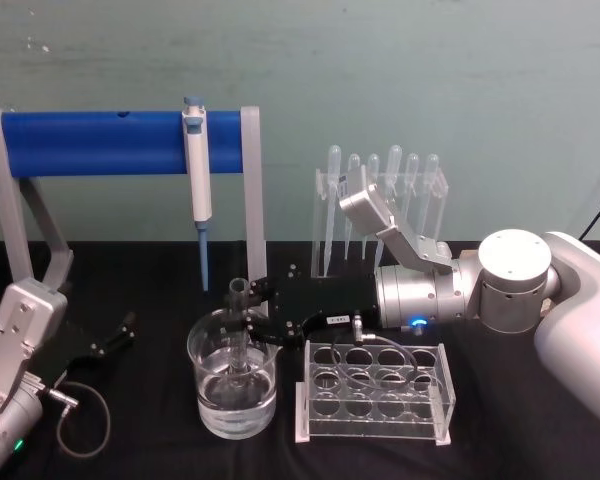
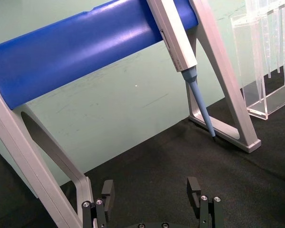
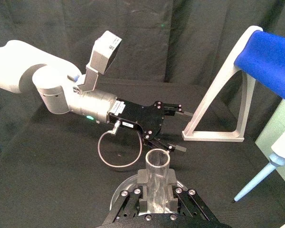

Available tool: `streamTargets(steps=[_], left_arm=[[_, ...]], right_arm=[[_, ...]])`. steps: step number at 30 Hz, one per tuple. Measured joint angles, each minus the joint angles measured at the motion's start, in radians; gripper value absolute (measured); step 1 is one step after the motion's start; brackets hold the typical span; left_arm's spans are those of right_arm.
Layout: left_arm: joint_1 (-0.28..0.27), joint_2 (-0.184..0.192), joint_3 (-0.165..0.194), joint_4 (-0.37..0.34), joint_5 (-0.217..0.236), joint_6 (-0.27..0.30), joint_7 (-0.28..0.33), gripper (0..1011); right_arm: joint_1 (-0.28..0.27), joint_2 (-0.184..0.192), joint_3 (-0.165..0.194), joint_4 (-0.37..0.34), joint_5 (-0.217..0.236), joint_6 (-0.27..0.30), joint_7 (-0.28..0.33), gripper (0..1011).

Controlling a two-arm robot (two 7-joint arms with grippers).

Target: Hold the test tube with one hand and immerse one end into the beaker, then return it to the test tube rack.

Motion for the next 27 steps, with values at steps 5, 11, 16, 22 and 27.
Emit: streamTargets(steps=[5,11,16,22,27], left_arm=[[0.000,0.000,0.000,0.000,0.000,0.000,0.000,1000],[0.000,0.000,0.000,0.000,0.000,0.000,0.000,1000],[0.000,0.000,0.000,0.000,0.000,0.000,0.000,1000],[0.000,0.000,0.000,0.000,0.000,0.000,0.000,1000],[0.000,0.000,0.000,0.000,0.000,0.000,0.000,1000]], right_arm=[[0.000,0.000,0.000,0.000,0.000,0.000,0.000,226],[0.000,0.000,0.000,0.000,0.000,0.000,0.000,226],[0.000,0.000,0.000,0.000,0.000,0.000,0.000,226],[0.000,0.000,0.000,0.000,0.000,0.000,0.000,227],[0.000,0.000,0.000,0.000,0.000,0.000,0.000,226]])
